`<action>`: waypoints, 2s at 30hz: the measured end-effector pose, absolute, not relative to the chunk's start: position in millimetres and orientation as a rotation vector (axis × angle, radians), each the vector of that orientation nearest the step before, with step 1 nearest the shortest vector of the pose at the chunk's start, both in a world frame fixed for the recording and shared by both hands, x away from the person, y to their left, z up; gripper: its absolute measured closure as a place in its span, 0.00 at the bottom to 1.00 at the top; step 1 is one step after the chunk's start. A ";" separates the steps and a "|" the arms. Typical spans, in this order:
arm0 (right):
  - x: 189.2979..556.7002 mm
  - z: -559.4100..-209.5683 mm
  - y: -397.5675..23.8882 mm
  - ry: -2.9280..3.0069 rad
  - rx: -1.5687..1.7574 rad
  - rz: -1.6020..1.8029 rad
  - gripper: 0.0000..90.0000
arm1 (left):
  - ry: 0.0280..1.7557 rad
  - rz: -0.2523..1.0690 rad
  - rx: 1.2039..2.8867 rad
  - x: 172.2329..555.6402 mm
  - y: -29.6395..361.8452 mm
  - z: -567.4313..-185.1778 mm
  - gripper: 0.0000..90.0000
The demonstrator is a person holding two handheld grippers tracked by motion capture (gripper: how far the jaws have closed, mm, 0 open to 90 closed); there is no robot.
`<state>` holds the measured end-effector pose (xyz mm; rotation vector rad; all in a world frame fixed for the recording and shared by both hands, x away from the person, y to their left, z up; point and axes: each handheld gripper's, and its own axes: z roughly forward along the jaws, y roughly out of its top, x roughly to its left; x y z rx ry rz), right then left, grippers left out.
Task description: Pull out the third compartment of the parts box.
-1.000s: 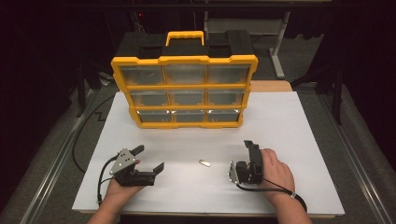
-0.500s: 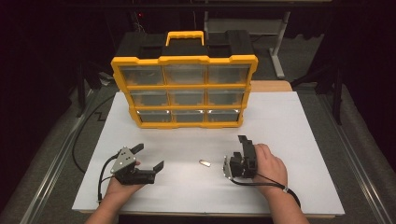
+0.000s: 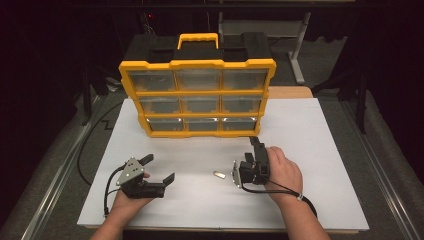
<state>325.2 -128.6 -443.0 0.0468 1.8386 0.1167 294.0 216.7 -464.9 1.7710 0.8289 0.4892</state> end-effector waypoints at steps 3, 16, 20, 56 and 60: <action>326.0 -438.4 -126.1 1.824 0.043 0.120 0.34 | 0.824 0.496 1.767 293.1 216.9 -464.4 0.00; 334.9 -417.5 -120.3 1.764 0.025 0.142 0.35 | 0.816 0.503 1.759 292.0 218.6 -463.9 0.00; 337.9 -412.6 -119.0 1.756 0.029 0.132 0.35 | 0.818 0.495 1.753 293.1 218.8 -463.5 0.00; 358.9 -347.9 -105.5 1.593 0.035 0.146 0.41 | 0.780 0.478 1.748 293.7 214.2 -462.8 0.00; 362.4 -341.3 -104.2 1.580 0.037 0.157 0.42 | 0.763 0.482 1.752 291.9 214.9 -462.5 0.00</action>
